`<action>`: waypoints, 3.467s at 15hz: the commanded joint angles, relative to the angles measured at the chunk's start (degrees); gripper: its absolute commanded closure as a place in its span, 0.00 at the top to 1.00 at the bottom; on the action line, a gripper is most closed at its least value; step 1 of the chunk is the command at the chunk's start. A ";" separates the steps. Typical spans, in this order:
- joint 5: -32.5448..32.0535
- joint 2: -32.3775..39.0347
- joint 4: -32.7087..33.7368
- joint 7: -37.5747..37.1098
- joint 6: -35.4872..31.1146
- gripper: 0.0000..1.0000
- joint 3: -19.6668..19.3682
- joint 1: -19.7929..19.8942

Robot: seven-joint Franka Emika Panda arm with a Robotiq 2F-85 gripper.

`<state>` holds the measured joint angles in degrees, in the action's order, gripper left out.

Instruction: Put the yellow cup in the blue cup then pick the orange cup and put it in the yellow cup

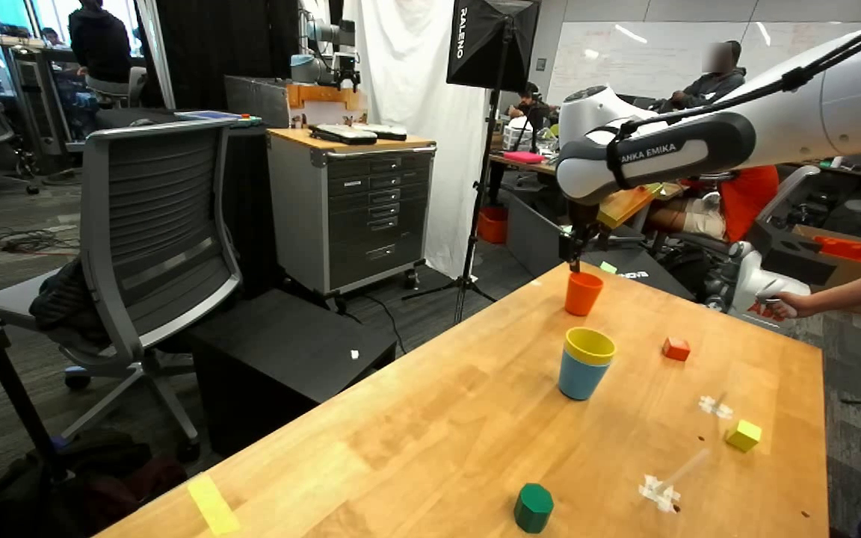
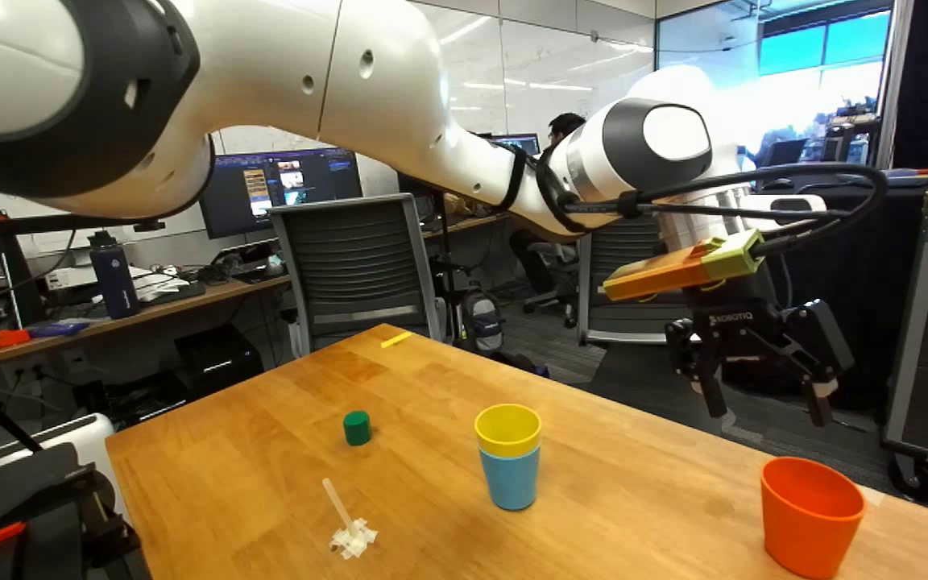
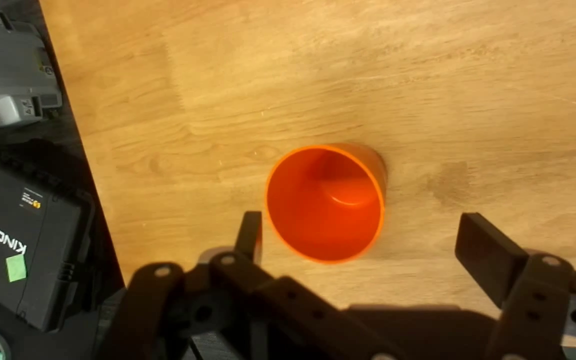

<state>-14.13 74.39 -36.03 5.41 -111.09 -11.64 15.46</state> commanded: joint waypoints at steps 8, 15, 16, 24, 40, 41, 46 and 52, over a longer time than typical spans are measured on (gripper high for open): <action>0.70 8.03 10.61 2.46 3.40 1.00 0.16 0.46; 0.52 8.03 13.04 1.06 5.97 1.00 -0.35 0.07; 0.43 6.15 9.91 0.74 4.78 1.00 -0.44 -0.28; 0.03 6.31 9.50 0.67 4.70 1.00 -0.76 -0.66; -0.29 11.34 11.71 2.02 -0.09 1.00 -1.43 0.93; -0.30 11.53 11.73 1.98 -0.32 1.00 -1.47 1.00; -0.51 10.83 9.87 1.96 -3.30 1.00 -1.22 1.00; -1.04 10.84 8.20 2.19 -6.69 0.49 -0.98 1.00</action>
<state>-14.53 85.23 -27.04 6.40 -115.46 -12.52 16.31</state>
